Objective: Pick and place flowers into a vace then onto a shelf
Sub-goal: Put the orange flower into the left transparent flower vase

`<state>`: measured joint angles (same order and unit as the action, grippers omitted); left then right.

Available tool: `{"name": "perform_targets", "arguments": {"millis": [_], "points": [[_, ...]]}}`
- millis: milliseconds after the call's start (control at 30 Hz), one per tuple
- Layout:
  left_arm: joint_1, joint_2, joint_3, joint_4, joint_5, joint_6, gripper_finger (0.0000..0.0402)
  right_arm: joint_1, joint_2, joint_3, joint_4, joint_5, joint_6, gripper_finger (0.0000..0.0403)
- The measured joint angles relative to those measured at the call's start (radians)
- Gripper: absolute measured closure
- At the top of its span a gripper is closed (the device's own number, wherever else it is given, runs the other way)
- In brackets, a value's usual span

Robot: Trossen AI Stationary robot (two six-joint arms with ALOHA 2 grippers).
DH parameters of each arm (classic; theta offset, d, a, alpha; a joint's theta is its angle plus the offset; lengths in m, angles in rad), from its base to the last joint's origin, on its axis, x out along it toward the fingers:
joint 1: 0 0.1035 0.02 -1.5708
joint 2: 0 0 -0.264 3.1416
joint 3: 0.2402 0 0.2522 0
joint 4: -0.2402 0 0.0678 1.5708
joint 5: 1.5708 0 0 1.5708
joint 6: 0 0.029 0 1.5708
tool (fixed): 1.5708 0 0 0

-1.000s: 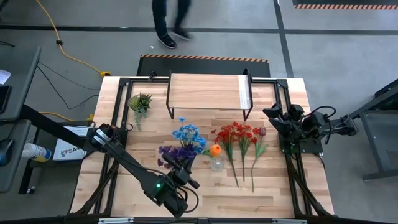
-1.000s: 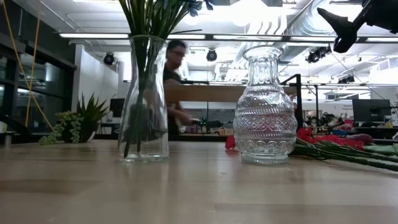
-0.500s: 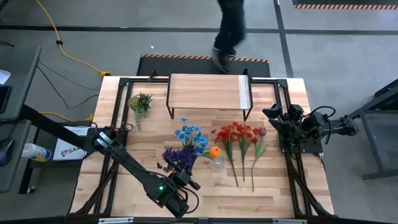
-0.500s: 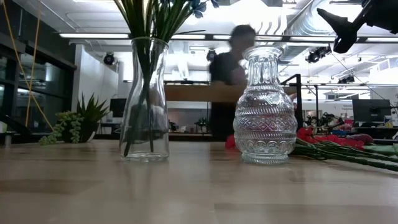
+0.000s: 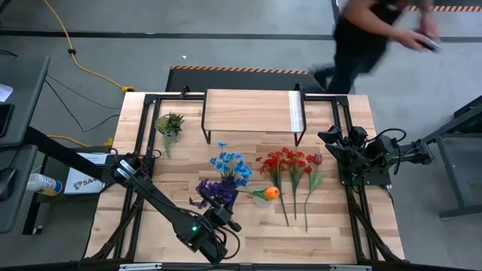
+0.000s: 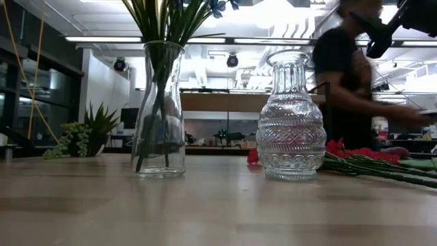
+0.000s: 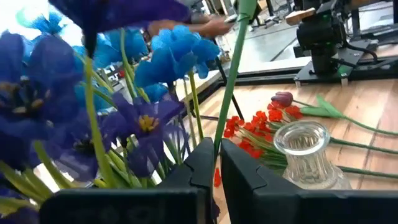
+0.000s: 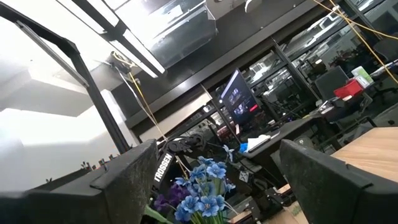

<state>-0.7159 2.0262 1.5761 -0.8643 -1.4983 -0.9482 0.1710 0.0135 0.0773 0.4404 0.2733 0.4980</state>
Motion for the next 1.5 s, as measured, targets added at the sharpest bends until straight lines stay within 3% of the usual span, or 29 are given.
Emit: {"name": "perform_targets", "arguments": {"millis": [300, 733, 1500], "points": [[-0.026, 0.000, 0.000, -0.025, 0.022, 0.002, 0.0370, 0.000, 0.000, 0.000, 0.000, 0.000, 0.000, 0.0075], [-0.038, -0.002, 0.000, -0.034, 0.027, 0.001, 0.0306, 0.000, 0.000, 0.000, 0.000, 0.005, 0.000, 0.0075], [-0.024, -0.008, 0.000, -0.082, 0.040, 0.000, 0.0302, 0.000, 0.000, 0.000, 0.000, 0.008, -0.008, 0.0075]]}}
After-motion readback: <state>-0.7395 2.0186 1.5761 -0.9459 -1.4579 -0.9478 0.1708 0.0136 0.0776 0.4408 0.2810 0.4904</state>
